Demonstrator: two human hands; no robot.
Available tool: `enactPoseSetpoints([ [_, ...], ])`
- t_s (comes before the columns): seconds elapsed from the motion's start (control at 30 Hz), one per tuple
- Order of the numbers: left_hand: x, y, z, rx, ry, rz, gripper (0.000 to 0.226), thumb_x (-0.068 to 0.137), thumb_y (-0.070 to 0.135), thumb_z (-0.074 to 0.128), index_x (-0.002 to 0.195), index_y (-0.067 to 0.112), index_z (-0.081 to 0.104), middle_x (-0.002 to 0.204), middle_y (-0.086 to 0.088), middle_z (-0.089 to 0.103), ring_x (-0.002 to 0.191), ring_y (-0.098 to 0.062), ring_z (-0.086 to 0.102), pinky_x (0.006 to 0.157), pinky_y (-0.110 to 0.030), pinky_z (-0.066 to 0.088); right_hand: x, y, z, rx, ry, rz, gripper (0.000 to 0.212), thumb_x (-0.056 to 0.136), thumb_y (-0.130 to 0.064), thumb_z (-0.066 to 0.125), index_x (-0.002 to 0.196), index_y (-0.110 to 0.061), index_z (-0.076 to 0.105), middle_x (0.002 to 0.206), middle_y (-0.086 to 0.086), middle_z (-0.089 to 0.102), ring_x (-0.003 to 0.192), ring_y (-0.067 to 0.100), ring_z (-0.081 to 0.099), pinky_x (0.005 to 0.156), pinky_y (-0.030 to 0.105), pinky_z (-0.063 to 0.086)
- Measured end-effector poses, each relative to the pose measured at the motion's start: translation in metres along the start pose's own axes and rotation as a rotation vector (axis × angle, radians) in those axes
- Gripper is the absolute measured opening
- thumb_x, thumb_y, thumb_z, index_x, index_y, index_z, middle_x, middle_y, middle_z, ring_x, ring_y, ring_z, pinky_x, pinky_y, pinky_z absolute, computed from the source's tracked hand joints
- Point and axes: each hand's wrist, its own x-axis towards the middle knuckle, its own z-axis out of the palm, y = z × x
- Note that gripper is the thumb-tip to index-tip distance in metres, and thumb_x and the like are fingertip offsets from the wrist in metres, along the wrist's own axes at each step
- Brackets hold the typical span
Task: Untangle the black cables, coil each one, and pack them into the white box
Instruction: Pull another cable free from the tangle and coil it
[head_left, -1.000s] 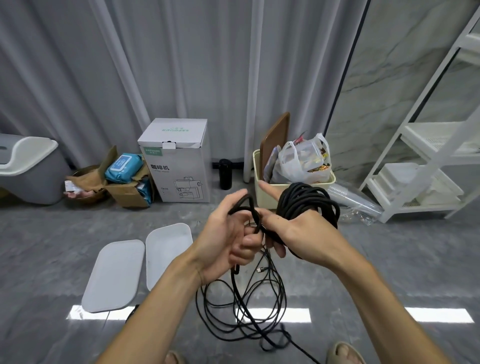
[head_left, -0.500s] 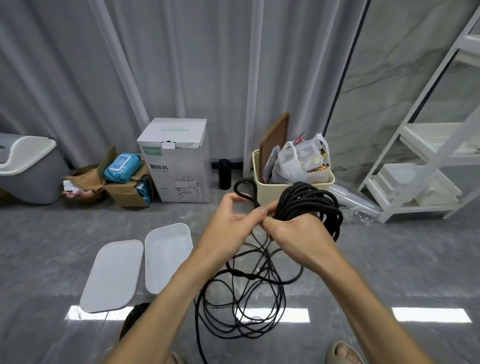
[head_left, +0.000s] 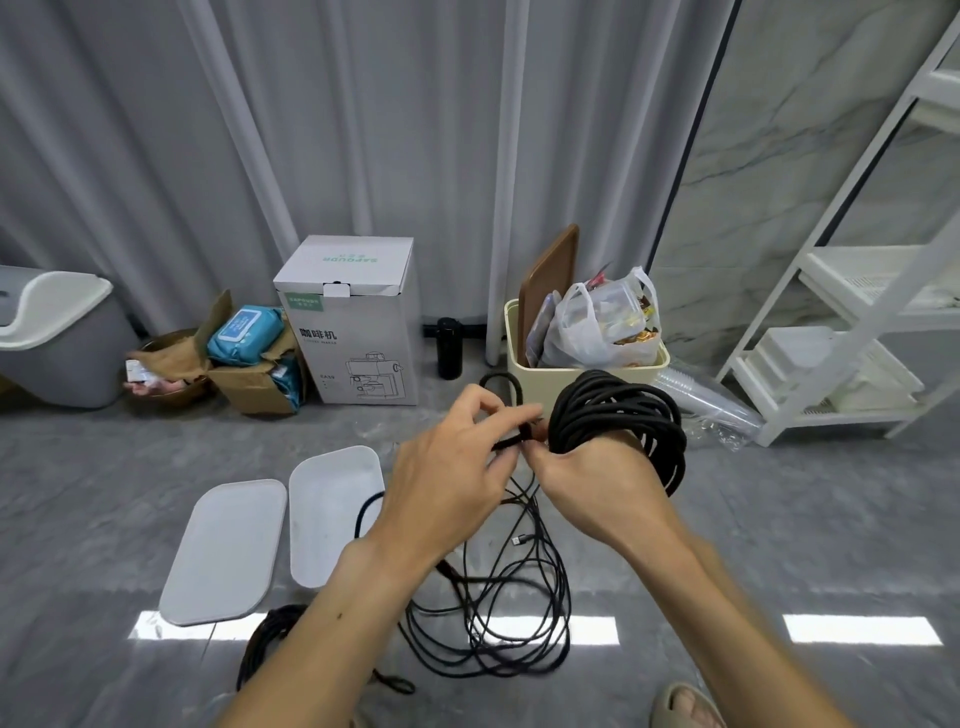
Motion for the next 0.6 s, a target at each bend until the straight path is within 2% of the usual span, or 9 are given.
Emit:
enactPoseSetpoints([
  [0.07,0.000,-0.002,-0.002,0.056,0.010,0.030,0.032,0.096,0.044,0.055,0.127,0.051,0.058,0.105,0.022,0.040,0.068,-0.004,0.043,0.050,-0.022,0.034,-0.001,-0.001,-0.003,-0.063,-0.030,-0.033,0.021,0.095,-0.036,0.054,0.088,-0.022,0.069,0.073,-0.003,0.065,0.071,0.016,0.061,0.052,0.019,0.040],
  [0.17,0.003,-0.010,-0.003,0.068,0.044,0.100,0.023,0.093,0.048,0.059,0.113,0.047,0.068,0.103,0.020,0.046,0.076,0.000,0.036,0.049,-0.017,0.032,-0.002,-0.001,-0.011,-0.123,-0.095,-0.103,0.017,0.094,-0.031,0.056,0.085,-0.023,0.067,0.072,-0.006,0.062,0.071,0.014,0.059,0.057,0.021,0.043],
  [0.23,0.006,-0.017,-0.005,0.044,0.049,0.151,0.019,0.092,0.044,0.062,0.108,0.041,0.072,0.102,0.021,0.047,0.083,0.003,0.029,0.061,-0.013,0.031,-0.003,0.002,-0.018,-0.074,-0.166,-0.152,0.010,0.092,-0.029,0.060,0.086,-0.028,0.069,0.078,-0.007,0.067,0.076,0.013,0.062,0.070,0.030,0.053],
  [0.3,0.008,-0.021,-0.008,-0.018,0.006,0.135,0.018,0.094,0.044,0.059,0.107,0.038,0.071,0.104,0.025,0.046,0.092,0.003,0.030,0.077,-0.018,0.029,-0.004,0.004,-0.025,0.010,-0.241,-0.171,0.007,0.089,-0.028,0.065,0.085,-0.032,0.070,0.086,-0.008,0.071,0.080,0.010,0.065,0.077,0.033,0.055],
  [0.37,0.010,-0.024,-0.013,-0.127,-0.061,0.067,0.015,0.095,0.047,0.055,0.102,0.041,0.068,0.105,0.031,0.049,0.105,0.003,0.036,0.088,-0.023,0.025,-0.006,0.004,-0.033,0.127,-0.309,-0.174,0.009,0.088,-0.025,0.070,0.083,-0.033,0.070,0.078,-0.017,0.070,0.073,0.002,0.064,0.069,0.022,0.053],
  [0.43,0.012,-0.026,-0.020,-0.312,-0.142,-0.012,0.008,0.095,0.044,0.058,0.095,0.041,0.066,0.103,0.030,0.059,0.111,0.003,0.045,0.094,-0.023,0.029,-0.010,0.002,-0.041,0.272,-0.352,-0.176,0.008,0.087,-0.019,0.073,0.087,-0.027,0.073,0.059,-0.020,0.063,0.057,-0.002,0.057,0.057,0.013,0.044],
  [0.47,0.012,-0.027,-0.024,-0.444,-0.178,-0.060,0.007,0.095,0.039,0.060,0.094,0.038,0.067,0.099,0.025,0.064,0.107,0.002,0.052,0.093,-0.021,0.035,-0.010,0.001,-0.044,0.329,-0.364,-0.172,0.006,0.087,-0.017,0.074,0.089,-0.023,0.075,0.053,-0.018,0.059,0.052,-0.002,0.053,0.053,0.012,0.041],
  [0.53,0.011,-0.026,-0.030,-0.705,-0.269,-0.161,0.008,0.096,0.028,0.062,0.093,0.027,0.070,0.093,0.015,0.069,0.094,-0.002,0.061,0.081,-0.011,0.042,-0.013,-0.001,-0.050,0.403,-0.385,-0.186,0.005,0.087,-0.015,0.074,0.090,-0.018,0.076,0.050,-0.012,0.057,0.048,-0.001,0.049,0.050,0.012,0.039],
  [0.6,0.009,-0.025,-0.032,-0.817,-0.311,-0.200,0.009,0.094,0.029,0.064,0.089,0.024,0.070,0.089,0.009,0.069,0.087,-0.004,0.062,0.073,-0.007,0.042,-0.014,-0.003,-0.052,0.461,-0.383,-0.220,0.005,0.086,-0.014,0.074,0.088,-0.017,0.077,0.052,-0.006,0.056,0.048,0.005,0.048,0.049,0.017,0.039],
])
